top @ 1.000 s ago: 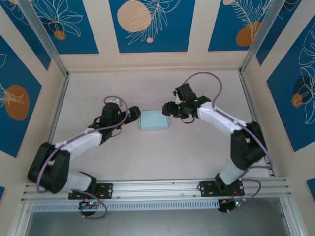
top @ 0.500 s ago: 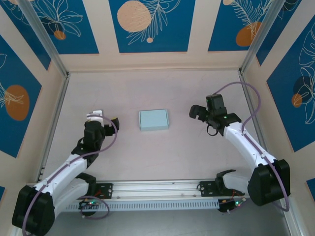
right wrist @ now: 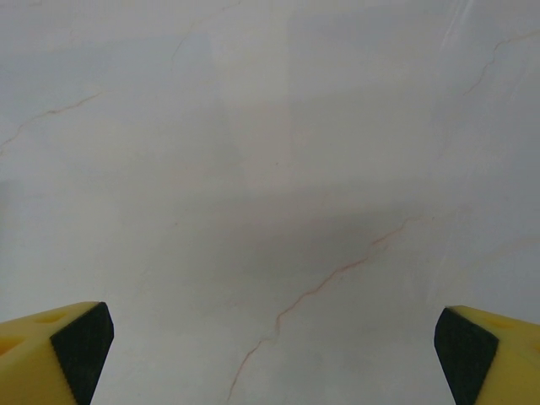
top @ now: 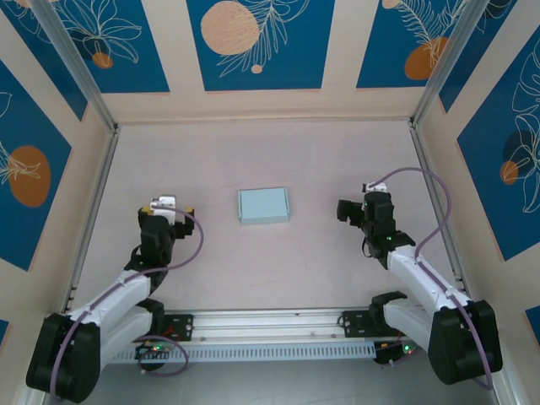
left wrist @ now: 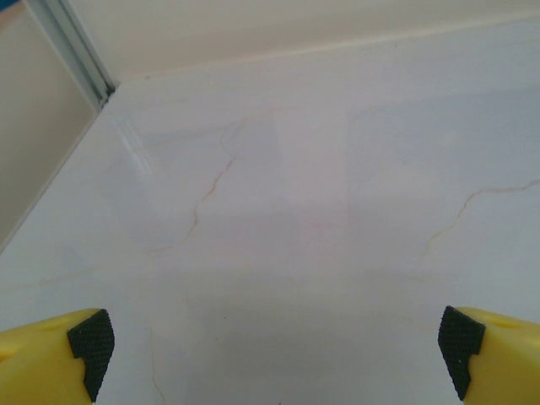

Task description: Fold the paper box

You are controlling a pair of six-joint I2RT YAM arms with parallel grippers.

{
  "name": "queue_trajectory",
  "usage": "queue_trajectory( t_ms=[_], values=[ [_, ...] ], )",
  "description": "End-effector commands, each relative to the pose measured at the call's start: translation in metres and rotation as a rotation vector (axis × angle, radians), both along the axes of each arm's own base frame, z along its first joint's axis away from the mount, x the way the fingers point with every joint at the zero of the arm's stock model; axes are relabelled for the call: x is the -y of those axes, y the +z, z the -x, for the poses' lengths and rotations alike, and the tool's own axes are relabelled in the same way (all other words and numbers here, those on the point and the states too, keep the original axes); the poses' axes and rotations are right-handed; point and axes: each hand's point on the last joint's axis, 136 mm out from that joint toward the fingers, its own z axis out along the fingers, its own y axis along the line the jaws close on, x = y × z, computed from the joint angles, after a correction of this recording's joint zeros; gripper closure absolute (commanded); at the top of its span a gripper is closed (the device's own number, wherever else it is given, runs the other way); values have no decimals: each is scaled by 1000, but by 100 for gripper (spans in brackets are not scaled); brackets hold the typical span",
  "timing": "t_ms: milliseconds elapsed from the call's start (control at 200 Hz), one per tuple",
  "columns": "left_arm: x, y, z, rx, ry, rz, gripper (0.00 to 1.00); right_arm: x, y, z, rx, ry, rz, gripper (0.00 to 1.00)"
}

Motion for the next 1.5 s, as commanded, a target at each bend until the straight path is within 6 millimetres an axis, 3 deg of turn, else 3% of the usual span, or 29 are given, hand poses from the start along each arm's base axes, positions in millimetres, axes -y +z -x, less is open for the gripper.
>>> queue_trajectory(
  t_ms=[0,395,630,815,935,1160,1370,1495],
  values=[
    [2,7,-6,50,-25,7,0,7,28,-11,153,8,21,1],
    [1,3,-31,89,-51,53,0,23,29,-7,208,-15,-16,1],
    [3,2,-49,90,-81,50,0,23,29,-11,218,-4,-18,1],
    [8,2,-51,113,-124,30,0,22,21,-14,195,3,-23,1],
    [12,-4,-50,128,-150,23,0,20,17,-17,188,12,-25,1],
    [15,-32,-71,28,-166,25,0,16,13,-24,188,44,-17,1],
    [1,-36,-86,-41,-116,77,0,11,10,-33,206,79,-8,1],
    [-1,-36,-85,-41,-114,88,0,5,8,-39,220,116,-11,1]
  ],
)
